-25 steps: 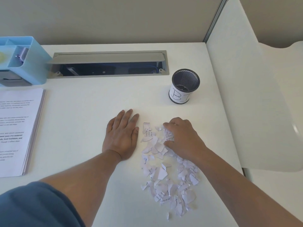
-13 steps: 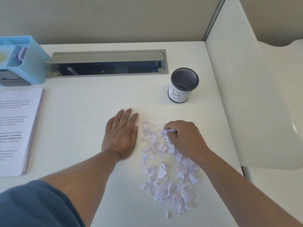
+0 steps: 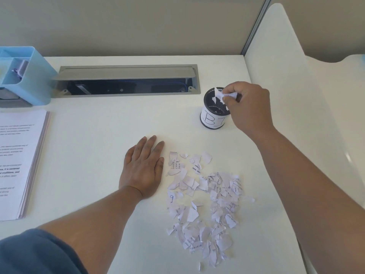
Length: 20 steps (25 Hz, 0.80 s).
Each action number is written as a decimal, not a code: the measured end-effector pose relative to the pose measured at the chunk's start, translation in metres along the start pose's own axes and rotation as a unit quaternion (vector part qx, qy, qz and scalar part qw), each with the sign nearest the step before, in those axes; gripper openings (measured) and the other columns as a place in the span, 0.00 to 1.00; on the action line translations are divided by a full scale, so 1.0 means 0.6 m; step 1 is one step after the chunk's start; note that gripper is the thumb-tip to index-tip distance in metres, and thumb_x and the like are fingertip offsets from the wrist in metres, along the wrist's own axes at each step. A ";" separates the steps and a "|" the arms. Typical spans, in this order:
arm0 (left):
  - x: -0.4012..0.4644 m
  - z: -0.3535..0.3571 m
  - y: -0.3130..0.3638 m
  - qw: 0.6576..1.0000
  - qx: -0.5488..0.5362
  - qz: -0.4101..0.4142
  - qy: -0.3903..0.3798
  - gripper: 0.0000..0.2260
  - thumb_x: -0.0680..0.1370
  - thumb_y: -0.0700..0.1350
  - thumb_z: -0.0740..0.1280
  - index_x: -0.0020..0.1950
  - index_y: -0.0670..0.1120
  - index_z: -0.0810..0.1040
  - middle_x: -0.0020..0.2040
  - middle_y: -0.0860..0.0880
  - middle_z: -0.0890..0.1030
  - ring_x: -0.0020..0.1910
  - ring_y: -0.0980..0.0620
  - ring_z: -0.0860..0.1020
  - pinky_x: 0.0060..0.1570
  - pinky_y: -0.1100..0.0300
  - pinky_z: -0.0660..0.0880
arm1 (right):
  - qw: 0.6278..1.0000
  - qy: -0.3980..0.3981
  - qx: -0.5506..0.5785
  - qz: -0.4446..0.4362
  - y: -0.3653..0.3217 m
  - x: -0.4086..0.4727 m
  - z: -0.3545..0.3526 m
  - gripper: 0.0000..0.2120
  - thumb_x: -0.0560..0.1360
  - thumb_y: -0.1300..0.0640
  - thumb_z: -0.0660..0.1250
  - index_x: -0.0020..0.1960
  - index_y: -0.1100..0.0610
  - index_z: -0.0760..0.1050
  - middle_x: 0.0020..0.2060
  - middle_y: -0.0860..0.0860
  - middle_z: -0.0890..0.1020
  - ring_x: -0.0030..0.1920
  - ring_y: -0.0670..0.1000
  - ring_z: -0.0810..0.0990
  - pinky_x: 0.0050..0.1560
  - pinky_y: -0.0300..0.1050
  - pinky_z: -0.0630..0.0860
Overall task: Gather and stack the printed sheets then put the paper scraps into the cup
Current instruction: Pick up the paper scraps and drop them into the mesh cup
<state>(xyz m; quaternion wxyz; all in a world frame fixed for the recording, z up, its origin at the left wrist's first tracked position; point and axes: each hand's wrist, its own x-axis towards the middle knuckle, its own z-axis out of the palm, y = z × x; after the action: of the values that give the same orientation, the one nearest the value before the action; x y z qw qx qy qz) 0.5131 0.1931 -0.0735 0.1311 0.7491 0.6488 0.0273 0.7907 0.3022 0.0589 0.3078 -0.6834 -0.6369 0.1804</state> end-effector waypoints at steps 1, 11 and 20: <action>0.000 0.000 0.000 1.000 -0.001 -0.001 0.000 0.26 0.84 0.56 0.44 0.82 0.55 0.59 0.84 0.53 0.55 0.83 0.49 0.50 0.78 0.53 0.45 | 1.000 -0.005 -0.021 -0.005 0.004 0.010 0.006 0.08 0.76 0.62 0.68 0.51 0.53 0.85 0.34 0.41 0.79 0.37 0.50 0.77 0.40 0.39 0.72; -0.001 -0.001 0.000 1.000 -0.005 -0.002 -0.008 0.27 0.84 0.57 0.42 0.83 0.56 0.57 0.84 0.54 0.53 0.83 0.50 0.47 0.79 0.52 0.44 | 0.994 -0.058 -0.097 -0.006 0.007 0.021 0.031 0.14 0.78 0.61 0.68 0.62 0.54 0.82 0.54 0.53 0.86 0.55 0.59 0.82 0.58 0.53 0.79; -0.002 -0.003 0.000 1.000 -0.004 0.001 -0.005 0.26 0.84 0.56 0.44 0.83 0.55 0.58 0.84 0.52 0.54 0.83 0.48 0.49 0.79 0.52 0.44 | 0.972 -0.199 -0.008 -0.126 -0.016 -0.129 0.096 0.14 0.77 0.58 0.69 0.63 0.57 0.80 0.58 0.51 0.82 0.57 0.54 0.79 0.60 0.50 0.75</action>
<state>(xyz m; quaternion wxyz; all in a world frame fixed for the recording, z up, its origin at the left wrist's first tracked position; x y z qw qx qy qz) 0.5124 0.1924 -0.0717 0.1377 0.7491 0.6474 0.0266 0.7368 0.2374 0.0108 0.1901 -0.5507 -0.7675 0.2675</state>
